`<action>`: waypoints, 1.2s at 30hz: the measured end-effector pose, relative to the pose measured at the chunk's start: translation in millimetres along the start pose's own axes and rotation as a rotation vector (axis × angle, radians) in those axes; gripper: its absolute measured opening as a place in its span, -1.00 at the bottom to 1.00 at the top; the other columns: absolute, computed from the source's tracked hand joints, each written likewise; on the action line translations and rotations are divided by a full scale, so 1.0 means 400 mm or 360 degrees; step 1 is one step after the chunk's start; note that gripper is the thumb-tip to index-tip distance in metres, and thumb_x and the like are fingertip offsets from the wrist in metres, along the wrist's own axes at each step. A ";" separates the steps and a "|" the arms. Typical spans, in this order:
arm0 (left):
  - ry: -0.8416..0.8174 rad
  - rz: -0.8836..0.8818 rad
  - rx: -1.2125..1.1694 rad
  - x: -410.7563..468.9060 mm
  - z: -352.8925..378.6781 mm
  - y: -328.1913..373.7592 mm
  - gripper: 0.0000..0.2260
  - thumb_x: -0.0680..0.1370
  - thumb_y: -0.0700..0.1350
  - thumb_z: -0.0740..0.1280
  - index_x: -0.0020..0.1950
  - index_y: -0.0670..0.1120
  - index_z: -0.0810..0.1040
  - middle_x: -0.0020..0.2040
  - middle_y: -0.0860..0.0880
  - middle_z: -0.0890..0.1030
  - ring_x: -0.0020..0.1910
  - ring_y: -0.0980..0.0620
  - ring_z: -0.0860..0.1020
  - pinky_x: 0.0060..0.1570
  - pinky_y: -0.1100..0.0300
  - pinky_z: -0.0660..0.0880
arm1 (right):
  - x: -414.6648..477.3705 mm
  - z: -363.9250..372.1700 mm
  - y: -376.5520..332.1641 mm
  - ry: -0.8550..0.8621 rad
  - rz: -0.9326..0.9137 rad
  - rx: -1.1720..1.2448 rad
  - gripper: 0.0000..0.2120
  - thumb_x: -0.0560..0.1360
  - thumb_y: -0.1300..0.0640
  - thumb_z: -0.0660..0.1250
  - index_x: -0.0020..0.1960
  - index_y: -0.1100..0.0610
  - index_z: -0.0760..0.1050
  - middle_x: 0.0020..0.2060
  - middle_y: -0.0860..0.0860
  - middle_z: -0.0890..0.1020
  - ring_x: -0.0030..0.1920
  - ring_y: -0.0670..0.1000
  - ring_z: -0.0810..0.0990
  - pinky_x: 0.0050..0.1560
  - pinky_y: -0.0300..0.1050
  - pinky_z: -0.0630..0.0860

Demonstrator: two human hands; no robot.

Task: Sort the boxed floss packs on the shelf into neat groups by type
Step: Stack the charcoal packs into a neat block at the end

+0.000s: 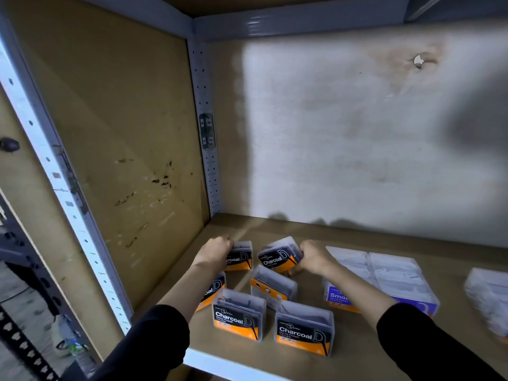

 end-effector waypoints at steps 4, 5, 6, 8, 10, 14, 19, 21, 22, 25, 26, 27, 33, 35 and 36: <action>0.0014 -0.0008 -0.0009 -0.001 0.001 0.000 -0.67 0.54 -0.36 0.21 0.28 -0.17 0.46 0.23 -0.16 0.51 0.23 -0.14 0.51 0.16 0.09 0.48 | -0.004 0.003 -0.015 -0.0041 -0.0036 -0.0068 -0.64 0.28 0.00 0.53 -0.27 0.18 0.39 -0.22 0.07 0.50 -0.23 0.02 0.46 -0.28 -0.19 0.34; 0.0018 -0.0008 -0.0010 -0.001 0.002 -0.001 -0.67 0.54 -0.35 0.21 0.28 -0.17 0.46 0.23 -0.16 0.51 0.23 -0.14 0.51 0.16 0.09 0.48 | -0.004 -0.002 -0.016 -0.0034 -0.0042 -0.0049 -0.62 0.29 -0.02 0.53 -0.28 0.17 0.38 -0.27 0.05 0.45 -0.29 0.00 0.42 -0.32 -0.18 0.34; 0.0022 -0.0006 -0.0011 -0.002 0.002 -0.001 -0.67 0.54 -0.35 0.21 0.28 -0.17 0.46 0.23 -0.15 0.51 0.23 -0.14 0.51 0.16 0.09 0.48 | -0.003 -0.011 -0.019 -0.0002 -0.0067 -0.0040 -0.63 0.30 -0.04 0.52 -0.23 0.19 0.43 -0.23 0.06 0.46 -0.25 0.01 0.45 -0.27 -0.15 0.40; 0.0030 -0.0001 -0.0012 -0.002 0.002 0.000 -0.68 0.54 -0.35 0.21 0.28 -0.16 0.46 0.23 -0.15 0.50 0.23 -0.14 0.51 0.16 0.10 0.48 | -0.004 -0.030 -0.028 0.0076 -0.0136 -0.0020 -0.49 0.32 -0.03 0.50 0.13 0.24 0.47 0.09 0.12 0.50 0.09 0.08 0.51 0.09 -0.06 0.48; 0.0030 0.0005 -0.0006 -0.001 0.003 0.000 -0.68 0.54 -0.35 0.20 0.29 -0.17 0.46 0.24 -0.15 0.49 0.23 -0.14 0.50 0.17 0.09 0.47 | -0.007 -0.032 -0.050 0.0098 -0.0253 -0.0058 -0.45 0.37 0.04 0.47 0.28 0.22 0.42 0.28 0.14 0.43 0.26 0.09 0.44 0.23 -0.09 0.39; 0.0026 0.0028 -0.0003 0.000 0.000 0.000 -0.67 0.53 -0.34 0.22 0.29 -0.16 0.46 0.25 -0.15 0.49 0.23 -0.14 0.50 0.18 0.08 0.47 | -0.011 0.010 -0.091 0.0028 -0.0450 -0.0304 -0.63 0.43 0.21 0.39 0.22 0.21 0.48 0.23 0.13 0.46 0.19 0.13 0.49 0.17 -0.05 0.43; -0.0003 0.0107 -0.0029 0.007 -0.003 -0.008 -0.65 0.51 -0.36 0.23 0.28 -0.17 0.45 0.25 -0.15 0.47 0.24 -0.15 0.49 0.20 0.06 0.47 | 0.004 0.021 -0.102 0.0115 -0.0534 -0.0465 -0.66 0.46 0.36 0.25 0.22 0.22 0.48 0.19 0.12 0.49 0.16 0.14 0.50 0.17 -0.02 0.47; -0.0003 0.0146 -0.0037 0.010 -0.004 -0.013 -0.64 0.50 -0.38 0.22 0.28 -0.17 0.45 0.26 -0.14 0.45 0.25 -0.17 0.47 0.21 0.05 0.45 | 0.015 0.023 -0.102 0.0138 -0.0556 -0.0429 -0.64 0.46 0.39 0.23 0.23 0.21 0.49 0.19 0.12 0.51 0.17 0.13 0.50 0.18 -0.02 0.46; 0.0001 0.0157 -0.0051 0.010 -0.005 -0.017 -0.64 0.51 -0.38 0.20 0.28 -0.16 0.45 0.26 -0.14 0.45 0.25 -0.17 0.47 0.22 0.05 0.44 | 0.018 0.023 -0.102 0.0151 -0.0563 -0.0400 -0.64 0.46 0.39 0.23 0.23 0.20 0.49 0.19 0.12 0.51 0.17 0.13 0.50 0.18 -0.02 0.46; 0.0028 0.0179 -0.0093 0.011 -0.004 -0.025 -0.66 0.53 -0.35 0.19 0.27 -0.12 0.48 0.24 -0.12 0.49 0.24 -0.16 0.49 0.22 0.06 0.44 | 0.022 0.023 -0.112 0.0199 -0.0593 -0.0327 -0.64 0.48 0.38 0.23 0.25 0.19 0.49 0.19 0.09 0.51 0.18 0.11 0.50 0.16 -0.08 0.44; 0.0036 0.0181 -0.0097 0.014 -0.003 -0.027 -0.67 0.54 -0.34 0.20 0.27 -0.11 0.48 0.23 -0.12 0.50 0.23 -0.15 0.50 0.22 0.06 0.45 | 0.024 0.024 -0.117 0.0208 -0.0602 -0.0314 -0.64 0.48 0.37 0.23 0.25 0.19 0.49 0.18 0.09 0.52 0.18 0.11 0.50 0.16 -0.09 0.43; 0.0043 0.0182 -0.0100 0.017 -0.002 -0.028 -0.67 0.54 -0.34 0.20 0.27 -0.11 0.49 0.23 -0.12 0.50 0.22 -0.15 0.50 0.21 0.05 0.46 | 0.026 0.025 -0.123 0.0219 -0.0608 -0.0303 -0.64 0.48 0.37 0.24 0.26 0.19 0.49 0.18 0.09 0.52 0.18 0.10 0.50 0.16 -0.10 0.43; 0.0046 0.0174 -0.0110 0.039 -0.005 -0.025 -0.64 0.53 -0.33 0.22 0.31 -0.10 0.48 0.24 -0.14 0.51 0.25 -0.16 0.49 0.25 0.06 0.43 | 0.037 0.037 -0.147 0.0214 -0.0627 -0.0358 -0.66 0.48 0.39 0.21 0.22 0.23 0.50 0.16 0.12 0.50 0.18 0.13 0.48 0.12 -0.03 0.48; 0.0073 0.0176 -0.0139 0.045 -0.007 -0.030 -0.64 0.54 -0.31 0.22 0.31 -0.09 0.49 0.23 -0.14 0.52 0.25 -0.16 0.48 0.25 0.07 0.42 | 0.037 0.038 -0.155 0.0227 -0.0634 -0.0395 -0.68 0.49 0.38 0.19 0.21 0.24 0.50 0.15 0.13 0.50 0.17 0.14 0.49 0.11 -0.01 0.50; 0.0083 0.0175 -0.0152 0.046 -0.008 -0.032 -0.65 0.54 -0.31 0.22 0.30 -0.09 0.50 0.23 -0.14 0.53 0.25 -0.16 0.48 0.25 0.08 0.41 | 0.037 0.039 -0.158 0.0230 -0.0639 -0.0402 -0.69 0.50 0.37 0.19 0.20 0.24 0.50 0.14 0.13 0.50 0.16 0.14 0.49 0.11 -0.01 0.50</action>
Point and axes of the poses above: each hand's wrist, its own x-axis towards the middle knuckle, its own z-axis out of the palm, y = z × x, the point moved 7 cm from there along x, towards the middle knuckle
